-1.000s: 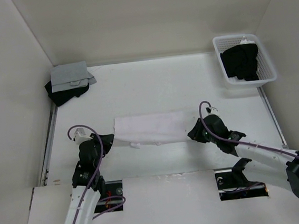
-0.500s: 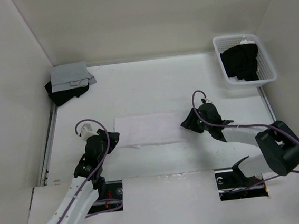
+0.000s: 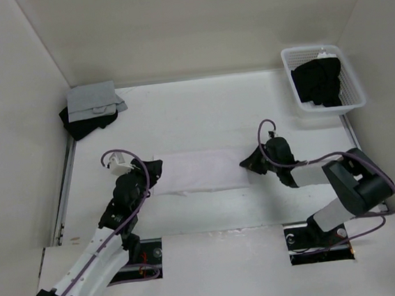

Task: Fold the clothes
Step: Fold the tank top

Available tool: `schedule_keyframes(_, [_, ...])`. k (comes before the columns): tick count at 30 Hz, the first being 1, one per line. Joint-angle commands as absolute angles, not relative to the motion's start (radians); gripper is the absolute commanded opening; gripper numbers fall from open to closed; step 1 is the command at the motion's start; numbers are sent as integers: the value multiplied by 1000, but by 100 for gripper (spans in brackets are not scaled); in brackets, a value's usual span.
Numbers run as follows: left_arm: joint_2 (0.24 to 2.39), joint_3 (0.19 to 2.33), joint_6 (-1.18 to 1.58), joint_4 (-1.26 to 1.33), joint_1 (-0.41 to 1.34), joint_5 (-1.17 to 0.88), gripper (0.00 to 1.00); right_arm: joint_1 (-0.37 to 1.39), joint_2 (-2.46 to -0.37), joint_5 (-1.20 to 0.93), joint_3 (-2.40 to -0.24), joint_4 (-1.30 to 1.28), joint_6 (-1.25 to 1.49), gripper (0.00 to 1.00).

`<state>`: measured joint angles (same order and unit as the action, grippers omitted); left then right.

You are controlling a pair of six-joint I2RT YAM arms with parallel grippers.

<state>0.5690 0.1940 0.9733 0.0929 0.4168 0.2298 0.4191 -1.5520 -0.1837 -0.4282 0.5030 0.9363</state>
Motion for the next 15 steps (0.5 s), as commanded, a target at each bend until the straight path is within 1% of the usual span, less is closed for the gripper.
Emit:
schedule_keyframes(1, [600, 255, 946, 193, 439, 238, 36, 403, -1430, -164, -379, 591, 962, 3])
schedule_keyframes(5, [655, 256, 946, 250, 485, 239, 36, 403, -1222, -80, -391, 337, 865, 3])
schedule_keyframes(7, [682, 258, 946, 278, 501, 238, 36, 416, -1142, -20, -434, 200, 809, 3])
schedule_keyframes(10, [696, 261, 946, 293, 516, 233, 37, 485, -1046, 64, -556, -16, 750, 4])
schedule_keyframes(13, [670, 258, 940, 282, 509, 232, 38, 574, -1069, 112, -693, -130, 741, 5])
schedule_keyframes(15, [641, 252, 940, 267, 495, 230, 38, 666, -1145, 170, -800, -181, 735, 5])
